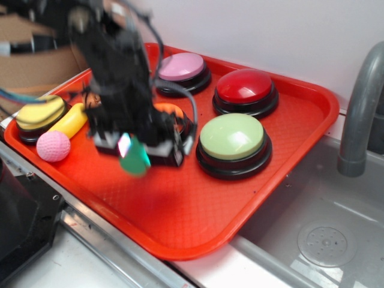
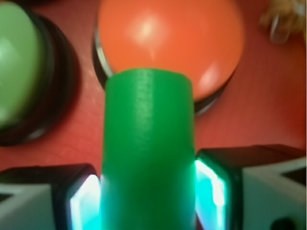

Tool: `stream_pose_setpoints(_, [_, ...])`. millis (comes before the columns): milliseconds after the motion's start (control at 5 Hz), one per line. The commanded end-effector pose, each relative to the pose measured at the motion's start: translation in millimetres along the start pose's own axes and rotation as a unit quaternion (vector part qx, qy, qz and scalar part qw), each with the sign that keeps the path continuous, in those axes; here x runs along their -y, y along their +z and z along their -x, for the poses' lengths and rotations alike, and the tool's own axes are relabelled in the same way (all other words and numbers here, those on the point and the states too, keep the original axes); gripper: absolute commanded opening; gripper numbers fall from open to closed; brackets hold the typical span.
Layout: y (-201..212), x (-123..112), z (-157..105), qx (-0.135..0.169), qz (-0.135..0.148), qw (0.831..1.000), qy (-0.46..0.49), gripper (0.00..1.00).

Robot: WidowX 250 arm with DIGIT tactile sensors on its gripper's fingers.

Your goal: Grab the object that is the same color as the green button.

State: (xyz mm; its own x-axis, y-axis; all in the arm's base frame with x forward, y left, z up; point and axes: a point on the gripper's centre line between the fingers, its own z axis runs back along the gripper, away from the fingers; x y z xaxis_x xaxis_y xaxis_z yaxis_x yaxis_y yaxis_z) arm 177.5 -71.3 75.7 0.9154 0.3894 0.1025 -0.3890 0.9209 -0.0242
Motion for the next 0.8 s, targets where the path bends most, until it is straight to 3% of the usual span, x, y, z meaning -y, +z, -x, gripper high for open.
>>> stream_pose_setpoints(0, [65, -40, -54, 0.017, 0.01, 0.996, -0.088, 0.0])
stream_pose_setpoints(400, [85, -83, -82, 0.031, 0.006, 0.993, -0.114, 0.0])
stream_pose_setpoints(600, [91, -92, -81, 0.032, -0.002, 0.989, -0.142, 0.0])
